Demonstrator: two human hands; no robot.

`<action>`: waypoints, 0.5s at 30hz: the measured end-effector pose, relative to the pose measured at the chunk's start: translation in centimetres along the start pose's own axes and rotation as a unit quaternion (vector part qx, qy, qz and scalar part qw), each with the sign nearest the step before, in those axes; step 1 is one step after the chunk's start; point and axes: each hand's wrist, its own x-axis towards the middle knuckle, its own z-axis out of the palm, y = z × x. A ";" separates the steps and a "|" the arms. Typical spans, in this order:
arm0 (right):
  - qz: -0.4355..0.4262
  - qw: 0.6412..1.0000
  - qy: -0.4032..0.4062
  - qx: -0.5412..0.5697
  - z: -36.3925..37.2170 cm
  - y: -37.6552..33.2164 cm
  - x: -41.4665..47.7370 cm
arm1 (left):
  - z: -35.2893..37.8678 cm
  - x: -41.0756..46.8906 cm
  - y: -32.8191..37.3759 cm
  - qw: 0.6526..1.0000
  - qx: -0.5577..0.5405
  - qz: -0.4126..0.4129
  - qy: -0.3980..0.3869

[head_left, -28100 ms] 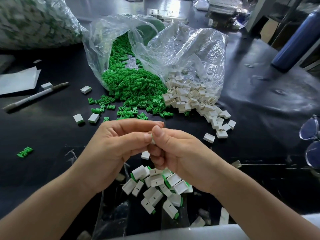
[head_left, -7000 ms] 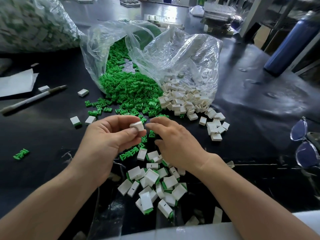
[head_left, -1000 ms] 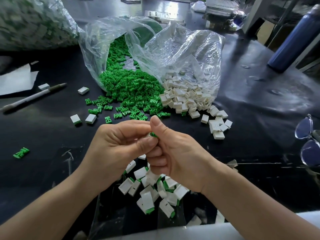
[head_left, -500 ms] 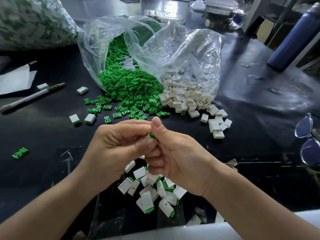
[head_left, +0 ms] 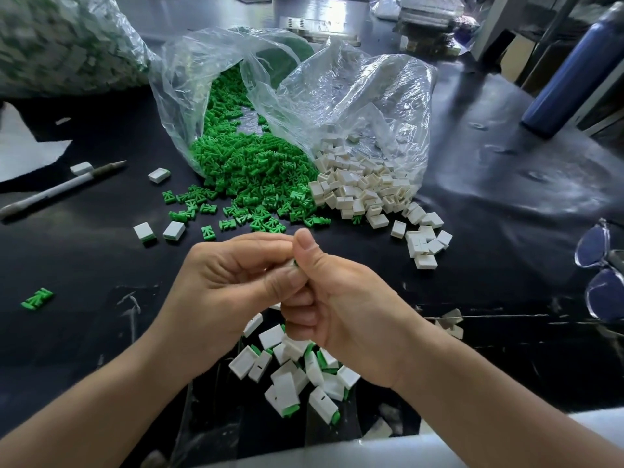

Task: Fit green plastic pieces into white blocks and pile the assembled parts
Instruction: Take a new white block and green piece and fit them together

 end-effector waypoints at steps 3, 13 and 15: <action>0.017 1.000 -0.024 0.010 -0.2 -0.2 0.3 | 0.0 0.1 0.2 0.999 -0.031 -0.028 0.009; 0.022 0.999 -0.031 -0.006 -0.7 -0.6 0.4 | -0.6 0.2 0.1 0.995 -0.072 -0.073 0.011; 0.021 0.999 -0.019 -0.021 -0.6 -0.6 0.4 | -0.6 0.3 0.1 0.993 -0.082 -0.083 0.008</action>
